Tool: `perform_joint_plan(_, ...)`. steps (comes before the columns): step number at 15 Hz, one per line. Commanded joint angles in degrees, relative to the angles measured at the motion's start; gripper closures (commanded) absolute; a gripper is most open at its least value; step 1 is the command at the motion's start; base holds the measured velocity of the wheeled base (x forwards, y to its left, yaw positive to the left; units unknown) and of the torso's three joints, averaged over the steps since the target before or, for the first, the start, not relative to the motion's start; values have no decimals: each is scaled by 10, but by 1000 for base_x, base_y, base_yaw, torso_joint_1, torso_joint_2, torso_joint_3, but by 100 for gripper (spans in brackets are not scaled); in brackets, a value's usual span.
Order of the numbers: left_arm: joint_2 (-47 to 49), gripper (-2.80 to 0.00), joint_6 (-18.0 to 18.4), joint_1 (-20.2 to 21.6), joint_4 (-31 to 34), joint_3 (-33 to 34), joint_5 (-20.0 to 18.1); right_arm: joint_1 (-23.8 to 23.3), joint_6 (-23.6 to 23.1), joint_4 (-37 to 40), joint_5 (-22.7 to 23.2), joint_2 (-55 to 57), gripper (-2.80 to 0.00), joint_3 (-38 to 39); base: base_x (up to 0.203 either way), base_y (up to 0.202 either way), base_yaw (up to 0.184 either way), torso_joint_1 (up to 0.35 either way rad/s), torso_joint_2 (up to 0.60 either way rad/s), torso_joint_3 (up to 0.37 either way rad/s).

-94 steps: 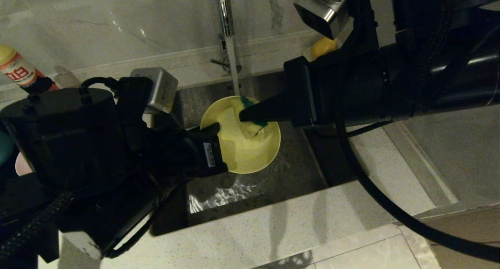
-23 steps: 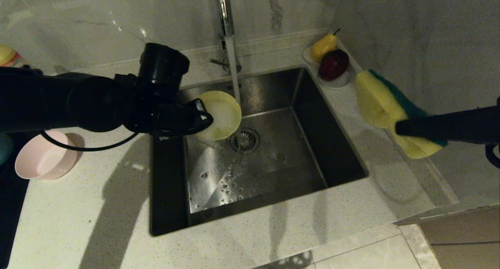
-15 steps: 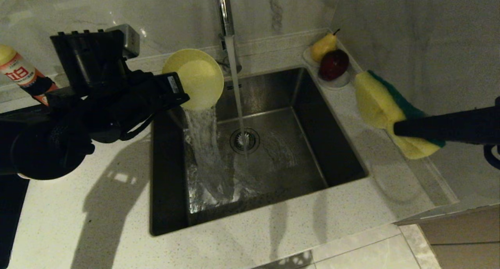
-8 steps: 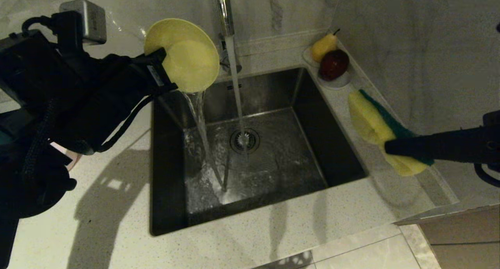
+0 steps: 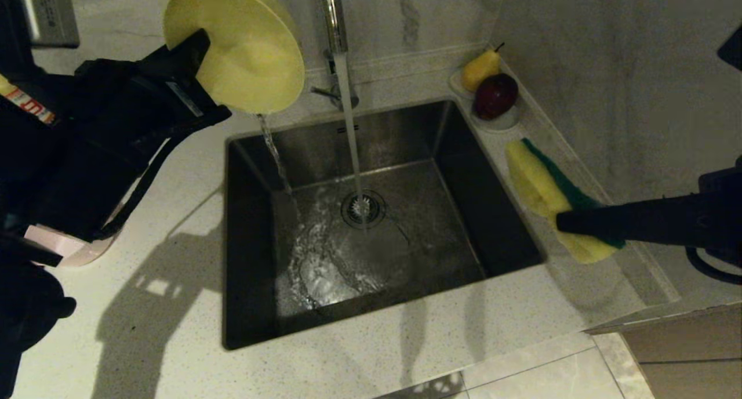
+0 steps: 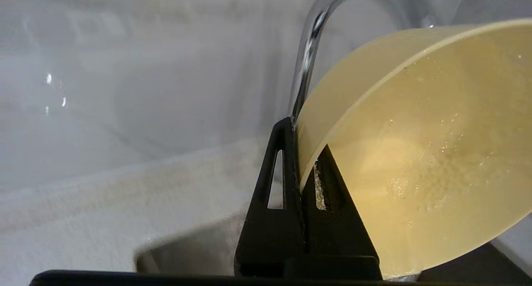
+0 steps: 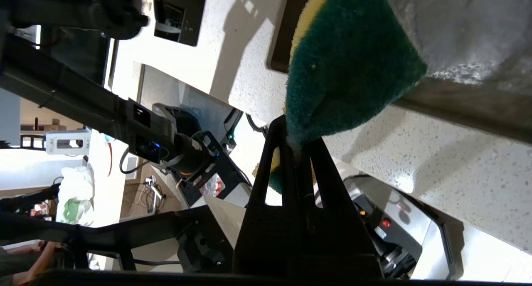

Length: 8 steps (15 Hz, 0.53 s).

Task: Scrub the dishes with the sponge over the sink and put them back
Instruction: Rinse the bowl, then place the bowl on the table

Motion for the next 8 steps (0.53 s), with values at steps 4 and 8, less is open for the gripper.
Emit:
perform_joint_plan(4, -19, 0, -2, 1, 12, 3, -9, 0, 0, 1, 0, 6, 0, 3, 0, 0, 0, 0, 0, 0)
perform_joint_plan(8, -42, 0, -27, 15, 247, -19, 92, -11, -1, 3, -6, -1, 0, -4, 0, 0, 0, 0, 0, 0)
